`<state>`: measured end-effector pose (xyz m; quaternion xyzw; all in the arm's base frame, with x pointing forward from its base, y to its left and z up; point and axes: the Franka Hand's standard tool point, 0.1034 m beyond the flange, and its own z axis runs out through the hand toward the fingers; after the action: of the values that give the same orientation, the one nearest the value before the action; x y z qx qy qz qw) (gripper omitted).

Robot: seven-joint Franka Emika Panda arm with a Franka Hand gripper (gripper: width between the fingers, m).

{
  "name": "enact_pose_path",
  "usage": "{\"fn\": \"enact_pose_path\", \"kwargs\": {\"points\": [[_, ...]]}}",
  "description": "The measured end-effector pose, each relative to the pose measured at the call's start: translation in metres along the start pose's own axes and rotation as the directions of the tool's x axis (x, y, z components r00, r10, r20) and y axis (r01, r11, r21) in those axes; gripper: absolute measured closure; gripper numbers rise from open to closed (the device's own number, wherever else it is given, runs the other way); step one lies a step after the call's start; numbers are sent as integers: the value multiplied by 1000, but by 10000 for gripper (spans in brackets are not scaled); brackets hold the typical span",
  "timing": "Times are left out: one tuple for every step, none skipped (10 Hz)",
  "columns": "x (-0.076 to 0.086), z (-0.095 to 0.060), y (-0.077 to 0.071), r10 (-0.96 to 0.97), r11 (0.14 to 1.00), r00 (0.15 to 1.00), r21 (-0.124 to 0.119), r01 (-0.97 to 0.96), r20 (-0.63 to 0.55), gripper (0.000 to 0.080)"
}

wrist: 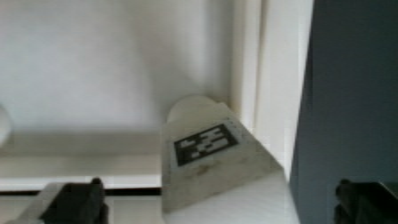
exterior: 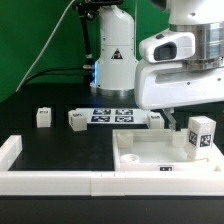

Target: Assemble one leg

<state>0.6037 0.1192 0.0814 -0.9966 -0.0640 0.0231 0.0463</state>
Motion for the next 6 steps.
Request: {"fn": "enact_pose_path", "kwargs": {"points": [[-1, 0, 2, -150, 989, 989, -18, 150, 1, 150], [0, -1, 2, -219, 976, 976, -24, 218, -1, 150], [0, 0, 3, -266, 964, 964, -23, 266, 1, 150], [0, 0, 3, -254, 967, 967, -23, 254, 1, 150], [0, 0, 3, -255, 967, 967, -23, 255, 1, 272], [0, 0, 3, -255, 967, 967, -22, 255, 1, 272]]}}
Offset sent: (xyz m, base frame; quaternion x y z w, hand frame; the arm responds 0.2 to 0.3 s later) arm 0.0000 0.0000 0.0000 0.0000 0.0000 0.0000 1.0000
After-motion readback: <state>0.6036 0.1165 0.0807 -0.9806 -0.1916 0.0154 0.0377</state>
